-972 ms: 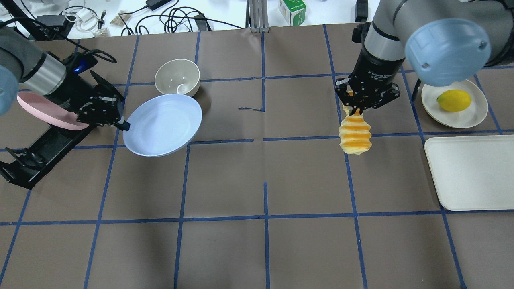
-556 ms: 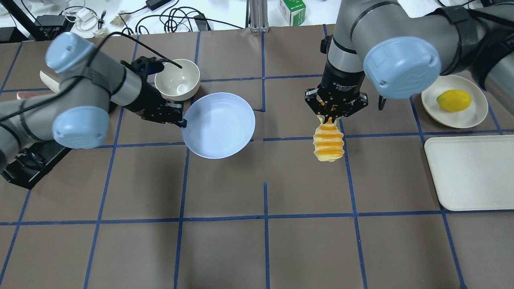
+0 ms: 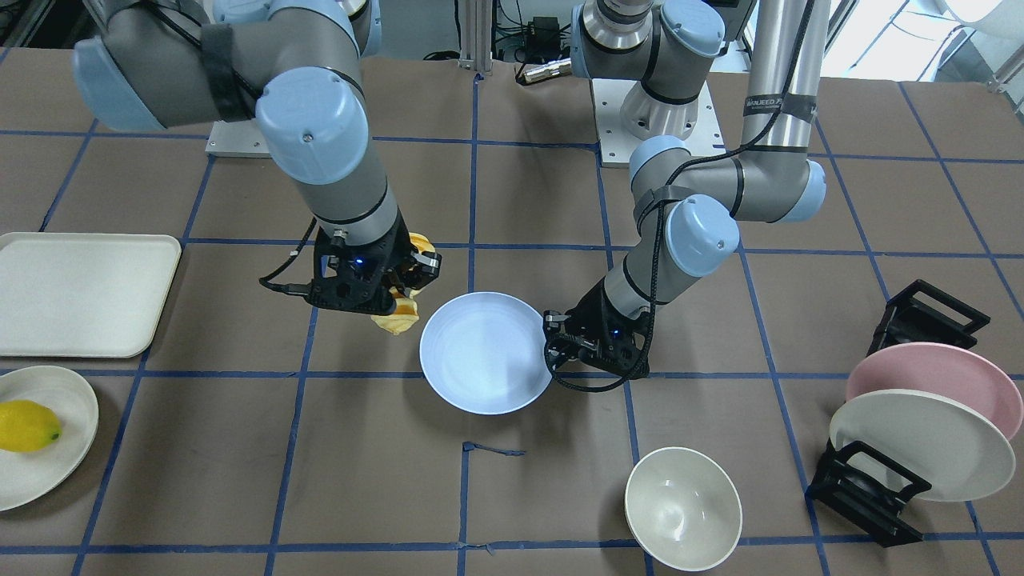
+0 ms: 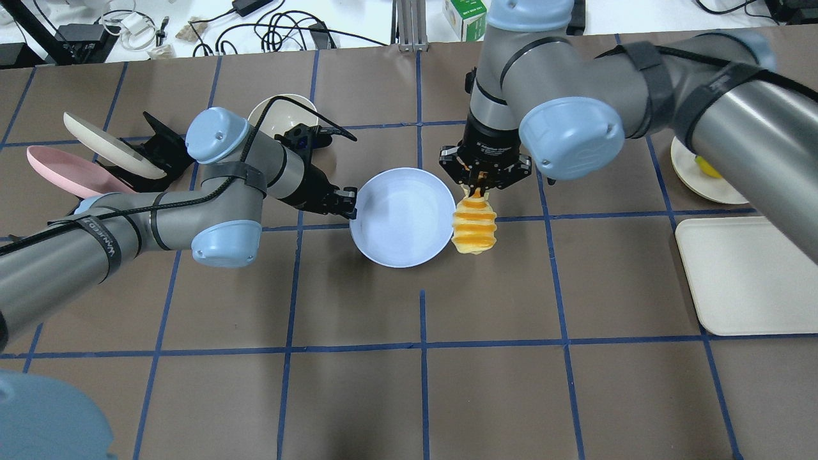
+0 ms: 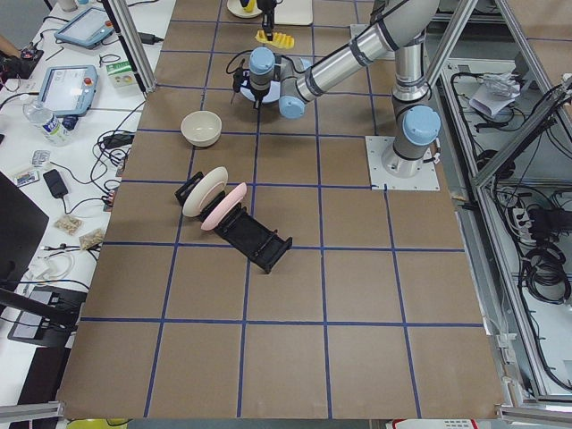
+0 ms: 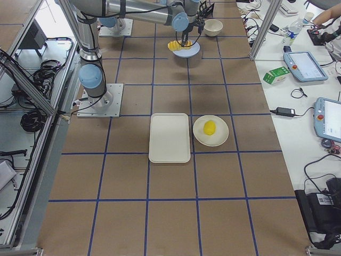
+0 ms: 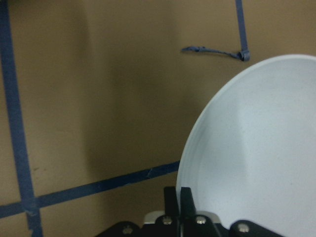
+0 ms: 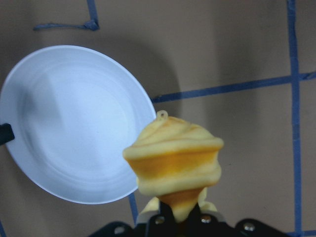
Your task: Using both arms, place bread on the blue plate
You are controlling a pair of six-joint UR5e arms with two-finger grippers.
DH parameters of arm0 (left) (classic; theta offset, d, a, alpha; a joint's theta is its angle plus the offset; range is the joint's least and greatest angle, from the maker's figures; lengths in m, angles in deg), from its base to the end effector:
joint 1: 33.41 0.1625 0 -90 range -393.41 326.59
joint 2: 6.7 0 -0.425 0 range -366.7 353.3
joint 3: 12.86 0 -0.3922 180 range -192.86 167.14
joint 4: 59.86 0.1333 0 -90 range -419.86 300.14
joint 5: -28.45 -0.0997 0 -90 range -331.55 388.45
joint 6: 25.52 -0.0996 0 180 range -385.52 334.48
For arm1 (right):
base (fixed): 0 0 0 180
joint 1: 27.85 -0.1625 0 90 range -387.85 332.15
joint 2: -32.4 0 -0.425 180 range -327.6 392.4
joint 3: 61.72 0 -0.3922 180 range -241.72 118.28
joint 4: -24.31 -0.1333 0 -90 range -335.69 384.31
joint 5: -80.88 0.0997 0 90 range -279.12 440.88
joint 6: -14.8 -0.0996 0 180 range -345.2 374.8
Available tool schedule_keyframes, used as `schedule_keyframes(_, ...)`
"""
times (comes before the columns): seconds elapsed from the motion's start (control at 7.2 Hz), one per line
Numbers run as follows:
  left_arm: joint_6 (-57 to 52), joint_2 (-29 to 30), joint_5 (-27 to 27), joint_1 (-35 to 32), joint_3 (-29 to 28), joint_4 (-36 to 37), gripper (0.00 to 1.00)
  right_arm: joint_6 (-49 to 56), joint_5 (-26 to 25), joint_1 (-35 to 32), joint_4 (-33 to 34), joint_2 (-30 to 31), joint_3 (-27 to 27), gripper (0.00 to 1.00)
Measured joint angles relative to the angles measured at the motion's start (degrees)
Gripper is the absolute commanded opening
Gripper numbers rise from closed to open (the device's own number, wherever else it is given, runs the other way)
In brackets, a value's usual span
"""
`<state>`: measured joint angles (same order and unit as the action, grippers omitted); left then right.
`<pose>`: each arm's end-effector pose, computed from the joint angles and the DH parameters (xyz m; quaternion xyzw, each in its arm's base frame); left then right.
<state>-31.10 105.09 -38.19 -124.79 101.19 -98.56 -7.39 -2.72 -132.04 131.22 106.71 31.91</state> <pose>-0.1857 -0.5346 0.1942 -0.0690 -0.9758 0.0540 0.2004 0.2823 -0.5274 0.3388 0.0708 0.9957 0.0374 0.0465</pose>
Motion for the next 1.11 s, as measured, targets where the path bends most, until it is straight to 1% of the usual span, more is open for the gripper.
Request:
schedule_keyframes(0.14,0.3,1.7,0.4,-0.3,0.0,0.8,0.00,-0.8,0.2,-1.5,2.9,-2.6,-0.1,0.00)
schedule_keyframes(0.28,1.3,2.9,1.7,-0.5,0.0,1.4,0.57,-1.1,0.3,-2.2,4.5,-4.5,0.0,0.00)
schedule_keyframes(0.42,2.5,3.7,3.7,-0.5,-0.1,1.7,0.85,-1.2,0.3,-2.5,6.0,-6.2,0.1,0.00)
schedule_keyframes(0.56,3.1,4.0,5.0,-0.4,-0.2,2.4,1.00,-1.4,0.6,-2.6,7.8,-8.3,0.1,0.00)
schedule_keyframes(0.69,3.2,3.7,5.4,-0.1,-0.3,4.3,1.00,-1.6,1.3,-2.6,8.8,-9.7,0.2,0.00)
schedule_keyframes(0.83,3.2,2.8,5.5,1.1,-0.7,6.6,1.00,-2.0,2.0,-2.7,9.4,-10.6,0.2,0.17)
schedule_keyframes(0.97,3.2,1.6,5.7,3.2,-1.5,7.6,1.00,-2.2,2.4,-2.7,10.3,-11.3,0.3,0.86)
schedule_keyframes(1.11,3.2,-0.3,5.8,5.3,-2.3,6.9,1.00,-2.1,2.5,-2.8,11.9,-12.2,0.3,1.00)
